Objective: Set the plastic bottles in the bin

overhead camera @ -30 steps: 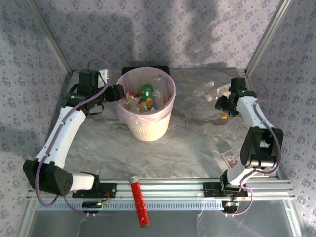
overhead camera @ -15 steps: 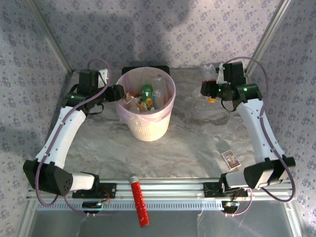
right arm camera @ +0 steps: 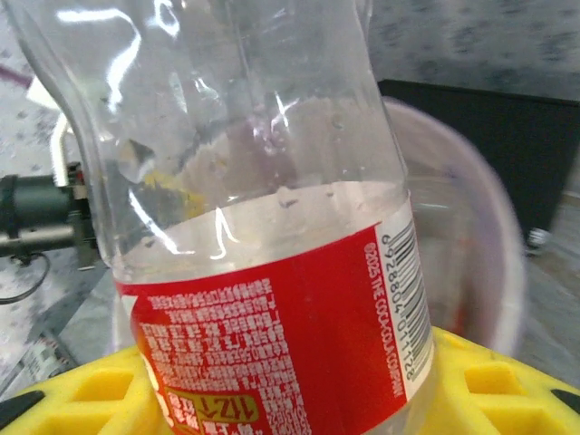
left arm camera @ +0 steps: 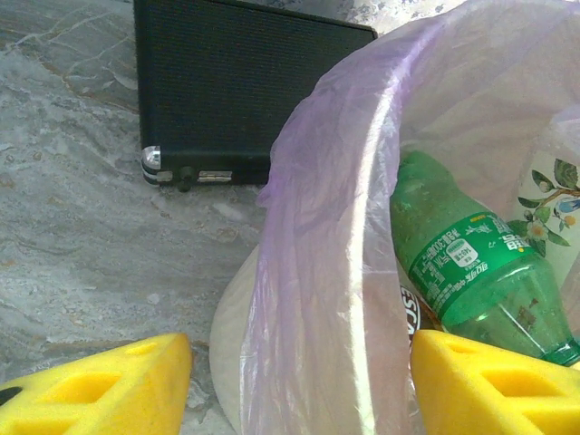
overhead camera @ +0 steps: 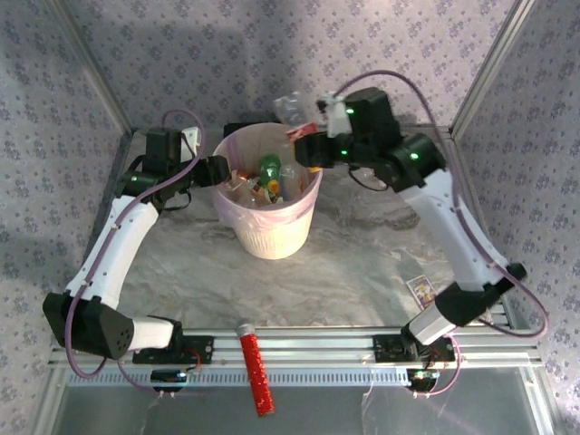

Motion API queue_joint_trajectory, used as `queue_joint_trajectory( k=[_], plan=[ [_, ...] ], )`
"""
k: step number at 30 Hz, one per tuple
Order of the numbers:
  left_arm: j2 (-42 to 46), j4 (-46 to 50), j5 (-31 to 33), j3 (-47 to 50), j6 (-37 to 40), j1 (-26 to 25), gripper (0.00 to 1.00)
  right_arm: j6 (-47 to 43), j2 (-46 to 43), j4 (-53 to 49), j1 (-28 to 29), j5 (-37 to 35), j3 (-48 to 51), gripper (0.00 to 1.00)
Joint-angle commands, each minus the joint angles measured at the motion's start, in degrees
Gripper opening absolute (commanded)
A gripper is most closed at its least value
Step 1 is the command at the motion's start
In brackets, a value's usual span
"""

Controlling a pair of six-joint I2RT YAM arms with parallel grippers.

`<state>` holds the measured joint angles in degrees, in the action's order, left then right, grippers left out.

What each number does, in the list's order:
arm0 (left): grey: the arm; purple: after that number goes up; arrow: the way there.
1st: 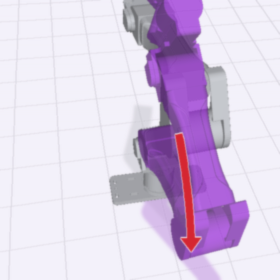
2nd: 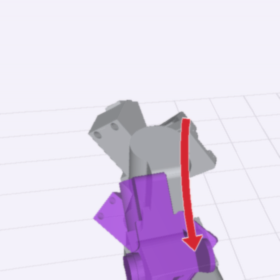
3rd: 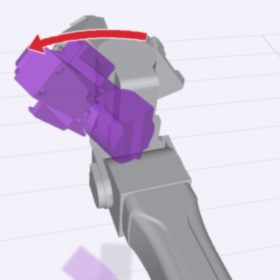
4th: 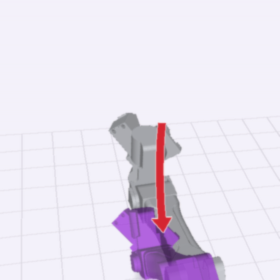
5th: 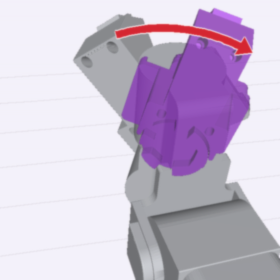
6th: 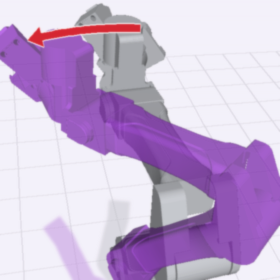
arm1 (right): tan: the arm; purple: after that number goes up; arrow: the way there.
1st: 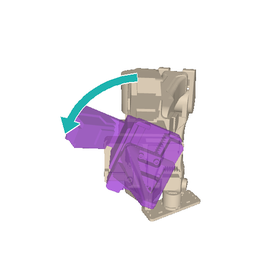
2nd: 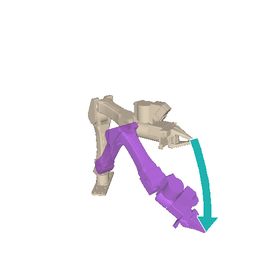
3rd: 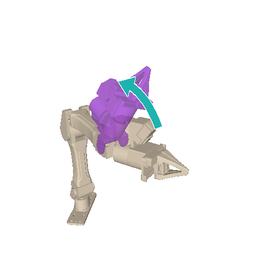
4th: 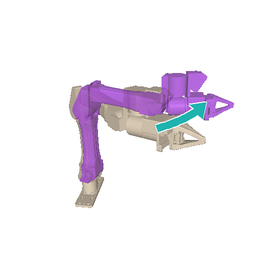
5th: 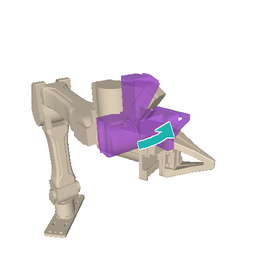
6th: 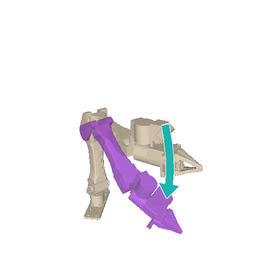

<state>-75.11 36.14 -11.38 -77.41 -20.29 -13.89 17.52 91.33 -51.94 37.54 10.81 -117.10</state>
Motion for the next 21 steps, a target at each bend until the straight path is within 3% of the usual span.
queue_joint_trajectory(
  k=[1, 8, 12, 15, 21],
  plan=[
    [0.3, -0.4, -0.9, 0.5, -0.3, 0.0, 0.65, -0.9, 6.2, -2.6, 3.3, -0.6, -4.3, 0.54],
    [1.3, 0.2, -0.3, 0.6, 0.3, 0.0, 0.65, 2.2, 14.0, -0.3, 5.3, -0.5, -6.5, 0.57],
    [1.3, 0.1, -0.4, 0.7, 0.3, 0.0, 0.65, 3.5, 17.1, -1.2, 5.4, -0.4, -8.0, 0.68],
    [1.6, 0.2, -0.2, 0.9, 0.4, 0.0, 0.65, 3.6, 17.1, -1.8, 5.5, -1.0, -8.1, 0.77],
    [1.3, 0.1, -0.2, 0.9, 0.4, 0.1, 0.65, 3.3, 14.4, -2.9, 5.2, -2.1, -8.5, 0.82]
  ],
)
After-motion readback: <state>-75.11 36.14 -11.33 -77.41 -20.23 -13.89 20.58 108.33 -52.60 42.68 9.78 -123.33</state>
